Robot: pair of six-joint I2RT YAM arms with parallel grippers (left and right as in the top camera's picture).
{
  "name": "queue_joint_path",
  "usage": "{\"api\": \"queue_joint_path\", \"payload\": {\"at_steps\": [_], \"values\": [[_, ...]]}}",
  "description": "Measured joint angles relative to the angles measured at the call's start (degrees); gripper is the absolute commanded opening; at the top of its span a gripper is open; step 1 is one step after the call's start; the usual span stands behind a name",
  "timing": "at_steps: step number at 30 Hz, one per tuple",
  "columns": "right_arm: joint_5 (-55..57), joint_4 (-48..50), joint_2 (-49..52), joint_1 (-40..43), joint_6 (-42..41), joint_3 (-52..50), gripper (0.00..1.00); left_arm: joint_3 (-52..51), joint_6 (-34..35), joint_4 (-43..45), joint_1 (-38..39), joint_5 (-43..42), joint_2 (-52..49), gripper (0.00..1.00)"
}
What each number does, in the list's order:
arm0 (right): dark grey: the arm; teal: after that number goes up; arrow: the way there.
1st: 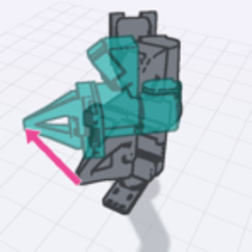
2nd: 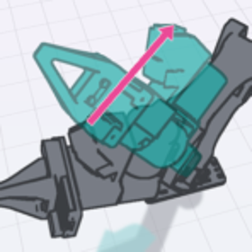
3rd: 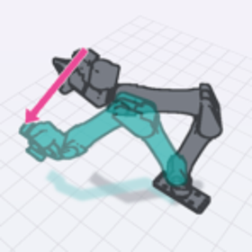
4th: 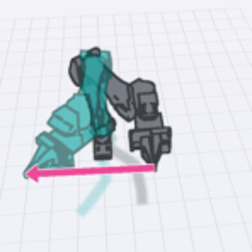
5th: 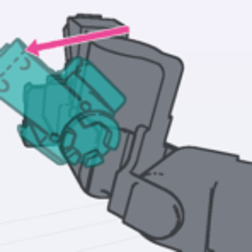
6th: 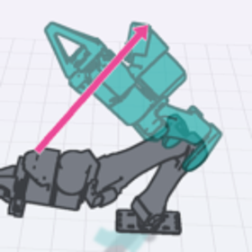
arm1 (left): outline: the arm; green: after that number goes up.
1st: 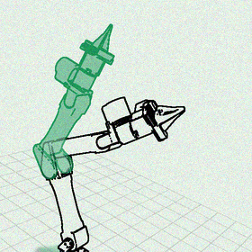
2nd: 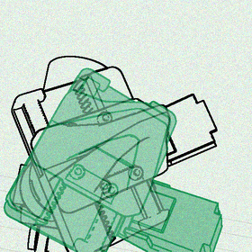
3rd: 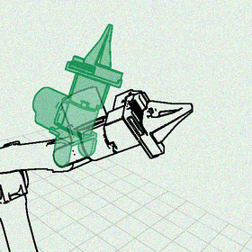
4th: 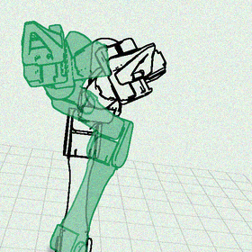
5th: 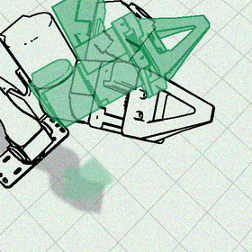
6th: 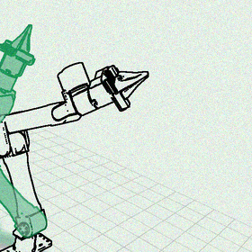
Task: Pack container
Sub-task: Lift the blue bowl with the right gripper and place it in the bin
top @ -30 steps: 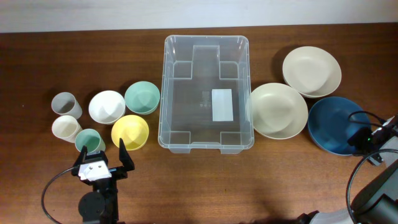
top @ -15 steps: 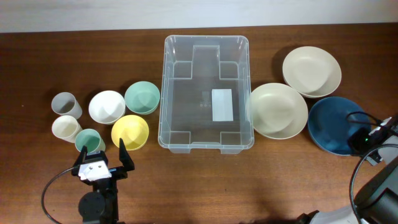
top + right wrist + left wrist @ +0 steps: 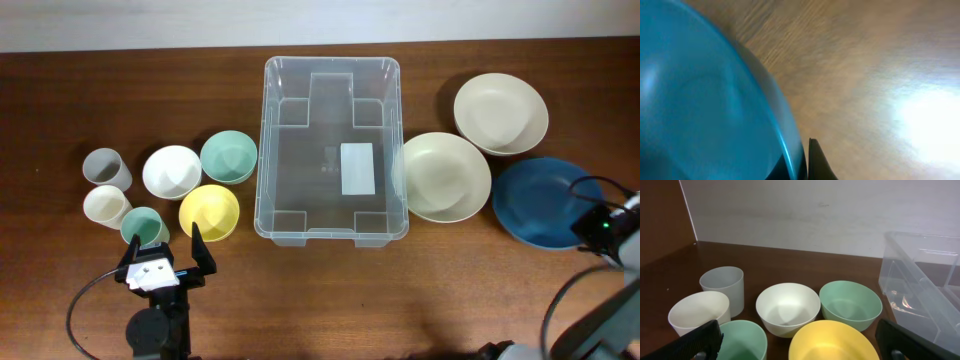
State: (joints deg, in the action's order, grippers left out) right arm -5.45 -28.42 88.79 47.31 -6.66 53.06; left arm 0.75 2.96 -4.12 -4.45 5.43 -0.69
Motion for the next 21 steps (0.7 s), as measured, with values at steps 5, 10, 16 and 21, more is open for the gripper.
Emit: {"api": "queue_joint_path", "payload": {"at_steps": [5,10,16,21], "values": [[-0.6,-1.5,-15.9,1.6,0.1,0.0,0.04,0.0,0.0,0.0,0.0,0.0,0.0,1.00],[-8.1,-0.6,-32.0,-1.5,0.4,0.0,0.04,0.0,0.0,0.0,0.0,0.0,0.0,1.00],[-17.4,9.2,-35.4,-16.7,0.6,0.4,0.04,0.0,0.0,0.0,0.0,0.0,0.0,1.00],[-16.5,9.4,-28.3,-31.5,0.6,6.6,0.04,0.0,0.0,0.0,0.0,0.0,0.0,1.00]]}}
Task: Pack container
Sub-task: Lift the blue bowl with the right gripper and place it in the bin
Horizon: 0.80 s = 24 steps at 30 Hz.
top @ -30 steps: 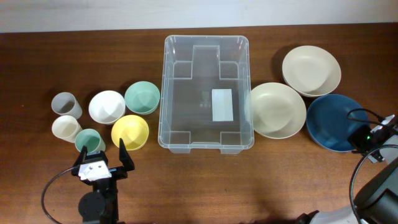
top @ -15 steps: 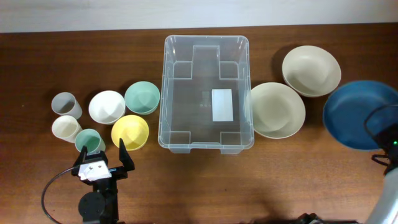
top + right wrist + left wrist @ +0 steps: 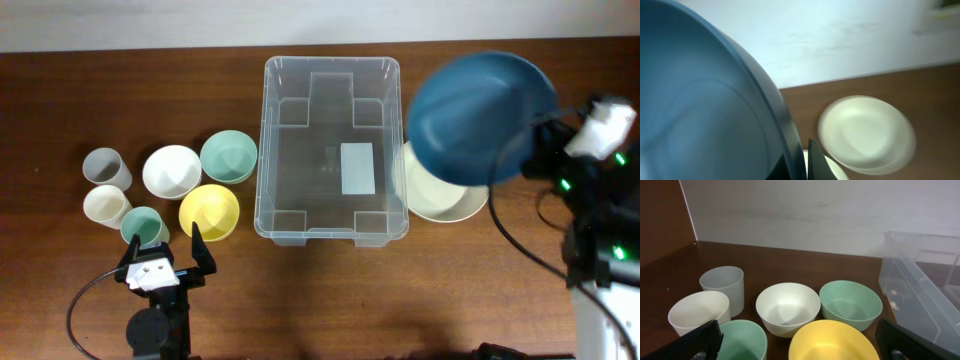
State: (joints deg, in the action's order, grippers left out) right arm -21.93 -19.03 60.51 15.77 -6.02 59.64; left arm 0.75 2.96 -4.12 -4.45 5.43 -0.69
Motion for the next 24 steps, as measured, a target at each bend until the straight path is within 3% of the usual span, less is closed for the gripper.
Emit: {"api": "queue_joint_path", "payload": {"at_steps": [7,13,24], "values": [[9.2,-6.3,20.6,-19.9,0.8,21.4,0.04,0.0,0.0,0.0,0.0,0.0,0.1,1.00],[17.9,-13.8,39.0,-29.8,2.3,38.0,0.04,0.0,0.0,0.0,0.0,0.0,0.0,1.00],[24.9,-14.9,57.7,-34.1,3.0,41.4,0.04,0.0,0.0,0.0,0.0,0.0,0.1,1.00]]}}
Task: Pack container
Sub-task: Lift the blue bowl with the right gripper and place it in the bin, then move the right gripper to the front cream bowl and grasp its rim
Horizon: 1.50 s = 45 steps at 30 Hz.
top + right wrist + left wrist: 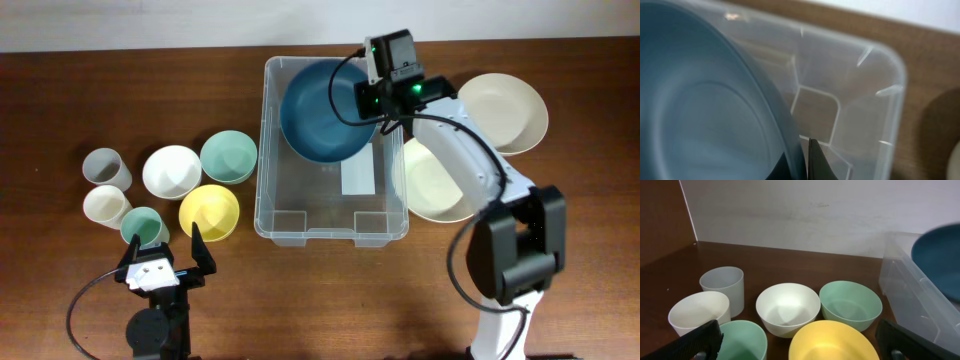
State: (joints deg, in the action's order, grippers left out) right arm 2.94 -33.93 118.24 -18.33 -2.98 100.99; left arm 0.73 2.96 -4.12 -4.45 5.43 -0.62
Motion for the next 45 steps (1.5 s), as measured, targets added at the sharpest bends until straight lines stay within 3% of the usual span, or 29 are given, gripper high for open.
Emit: {"api": "queue_joint_path", "payload": {"at_steps": [9,10,11,12,13,23,32,39,45], "values": [[0.7,2.3,6.7,0.0,0.0,0.1,0.04,0.0,0.0,0.0,0.0,0.0,0.0,1.00],[0.7,2.4,7.0,0.0,0.0,0.1,0.12,0.0,0.0,0.0,0.0,0.0,0.0,1.00],[0.7,2.4,7.1,0.0,0.0,0.1,0.42,0.0,0.0,0.0,0.0,0.0,0.0,1.00],[0.7,2.5,7.1,0.0,0.0,0.1,0.51,0.0,0.0,0.0,0.0,0.0,0.0,1.00],[0.6,2.7,7.1,0.0,0.0,0.2,0.53,0.0,0.0,0.0,0.0,0.0,0.0,1.00],[-1.9,0.7,6.8,-0.2,2.4,3.4,0.55,0.0,0.0,0.0,0.0,0.0,0.0,1.00],[4.0,-21.2,-6.8,2.2,-0.1,10.3,0.56,0.0,0.0,0.0,0.0,0.0,0.0,1.00],[2.9,-35.0,-14.4,19.2,-1.6,11.4,0.56,0.0,0.0,0.0,0.0,0.0,0.0,1.00],[-6.1,-38.1,-14.4,31.0,2.7,6.3,0.56,0.0,0.0,0.0,0.0,0.0,0.0,1.00]]}}
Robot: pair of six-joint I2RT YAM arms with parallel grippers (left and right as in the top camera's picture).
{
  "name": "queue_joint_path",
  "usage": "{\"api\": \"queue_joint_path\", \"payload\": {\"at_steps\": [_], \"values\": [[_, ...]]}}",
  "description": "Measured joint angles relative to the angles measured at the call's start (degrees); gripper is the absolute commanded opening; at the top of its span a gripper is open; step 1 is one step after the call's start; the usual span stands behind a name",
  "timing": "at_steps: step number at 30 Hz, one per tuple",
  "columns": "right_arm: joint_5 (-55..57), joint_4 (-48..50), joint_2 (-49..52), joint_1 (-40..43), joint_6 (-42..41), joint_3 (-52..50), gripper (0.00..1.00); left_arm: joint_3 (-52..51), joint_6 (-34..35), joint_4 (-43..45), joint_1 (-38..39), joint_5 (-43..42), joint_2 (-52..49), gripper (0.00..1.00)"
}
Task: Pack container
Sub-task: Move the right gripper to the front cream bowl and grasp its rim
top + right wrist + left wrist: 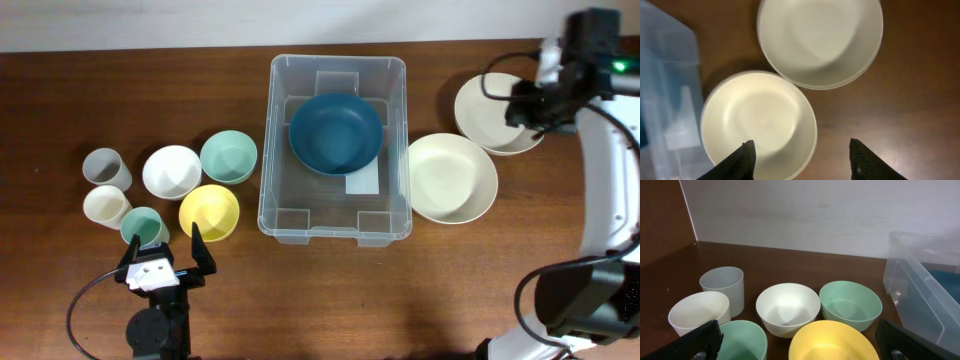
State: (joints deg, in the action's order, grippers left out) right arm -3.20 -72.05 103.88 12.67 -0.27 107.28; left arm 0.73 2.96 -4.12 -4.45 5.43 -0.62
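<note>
A clear plastic container point(335, 225) stands mid-table with a dark blue plate point(335, 133) lying inside it. Two cream plates lie to its right, the nearer one point(452, 178) point(758, 125) and the farther one point(498, 112) point(820, 42). My right gripper point(801, 162) is open and empty, high above these two plates, at the overhead view's top right point(560, 75). My left gripper point(799, 345) is open and empty at the front left, behind a yellow bowl point(832, 342) point(209, 212).
Left of the container stand a mint bowl point(228, 157), a white bowl point(171, 171), a grey cup point(105, 167), a cream cup point(106, 205) and a mint cup point(144, 226). A white label point(364, 183) lies on the container floor.
My right gripper has let go of the blue plate, which now lies in the container, and has moved right to above the cream plates, open. The container has shifted slightly. The left arm stayed put.
My right gripper was shut on the blue plate's rim at the far right of the table. It then held the plate in the air near the cream plates, then over the container's far end. Now the plate rests in the container and the gripper is open.
</note>
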Motion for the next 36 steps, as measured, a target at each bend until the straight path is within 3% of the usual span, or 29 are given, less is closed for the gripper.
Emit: {"api": "queue_joint_path", "payload": {"at_steps": [8,16,24,25,28,30,33,36], "values": [[-4.5,7.2,0.0,2.0,1.4,-15.6,0.56,0.0,0.0,0.0,0.0,0.0,0.0,1.00],[-6.8,25.8,0.3,2.3,1.6,-36.5,0.60,0.0,0.0,0.0,0.0,0.0,0.0,1.00],[-6.8,35.6,0.3,2.8,1.6,-44.5,0.60,0.0,0.0,0.0,0.0,0.0,0.0,1.00],[-6.8,36.5,0.3,2.8,1.6,-45.0,0.56,0.0,0.0,0.0,0.0,0.0,0.0,1.00],[-6.8,37.5,0.3,2.8,1.5,-45.7,0.27,0.0,0.0,0.0,0.0,0.0,0.0,1.00],[-6.7,37.5,0.4,2.8,1.0,-45.8,0.13,0.0,0.0,0.0,0.0,0.0,0.0,1.00],[-6.6,37.5,0.4,2.9,0.9,-45.8,0.04,0.0,0.0,0.0,0.0,0.0,0.0,1.00],[-7.5,37.6,0.4,3.0,0.2,-45.7,0.04,0.0,0.0,0.0,0.0,0.0,0.0,1.00]]}}
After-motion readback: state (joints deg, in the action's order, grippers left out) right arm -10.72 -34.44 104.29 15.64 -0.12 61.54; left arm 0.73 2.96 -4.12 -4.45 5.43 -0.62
